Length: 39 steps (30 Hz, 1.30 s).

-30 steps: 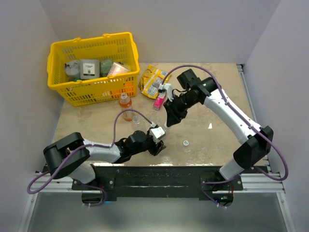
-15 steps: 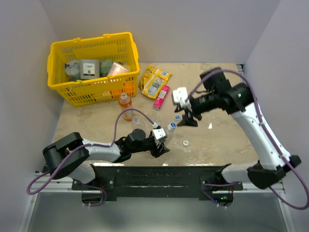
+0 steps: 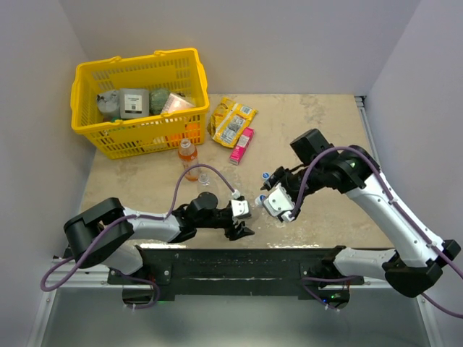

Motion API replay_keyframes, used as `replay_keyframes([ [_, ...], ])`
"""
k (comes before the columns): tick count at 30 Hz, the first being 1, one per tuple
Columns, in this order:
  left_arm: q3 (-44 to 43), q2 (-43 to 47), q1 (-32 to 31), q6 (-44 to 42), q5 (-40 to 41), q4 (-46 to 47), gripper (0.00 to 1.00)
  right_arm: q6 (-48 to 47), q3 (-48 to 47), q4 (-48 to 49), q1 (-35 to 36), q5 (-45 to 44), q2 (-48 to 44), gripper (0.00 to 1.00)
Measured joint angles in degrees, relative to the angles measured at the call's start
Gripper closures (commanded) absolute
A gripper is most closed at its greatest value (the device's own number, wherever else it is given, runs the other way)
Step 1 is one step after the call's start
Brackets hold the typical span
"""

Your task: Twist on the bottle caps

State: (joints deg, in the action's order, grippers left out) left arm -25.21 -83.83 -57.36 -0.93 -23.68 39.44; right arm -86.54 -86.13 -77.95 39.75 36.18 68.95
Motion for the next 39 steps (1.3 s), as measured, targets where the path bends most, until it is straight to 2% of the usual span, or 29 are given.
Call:
replay_keyframes([
  [8, -0.07, -0.02, 0.35, -2.62, -2.16, -0.17, 1.00, -9.03, 2.64, 0.17, 2.38, -0.94, -0.48, 0.40],
  [23, -0.83, -0.07, 1.11, -4.70, -2.99, -0.50, 1.00, -12.31, 5.49, 0.92, 4.61, -2.27, 0.63, 0.50],
  [32, -0.26, -0.07, 2.89, -2.43, -3.17, -1.44, 1.00, -4.59, 7.56, 6.12, 4.61, -7.21, 1.88, 0.51],
  [36, 0.42, -0.07, 2.97, -1.42, -3.54, -0.96, 1.00, 1.05, 11.15, 9.49, 4.52, -10.27, -0.42, 0.50],
  [39, 0.66, -0.04, 3.50, 0.24, -2.80, 1.11, 1.00, 6.16, 14.97, 7.06, 4.39, -12.52, -4.07, 0.52],
])
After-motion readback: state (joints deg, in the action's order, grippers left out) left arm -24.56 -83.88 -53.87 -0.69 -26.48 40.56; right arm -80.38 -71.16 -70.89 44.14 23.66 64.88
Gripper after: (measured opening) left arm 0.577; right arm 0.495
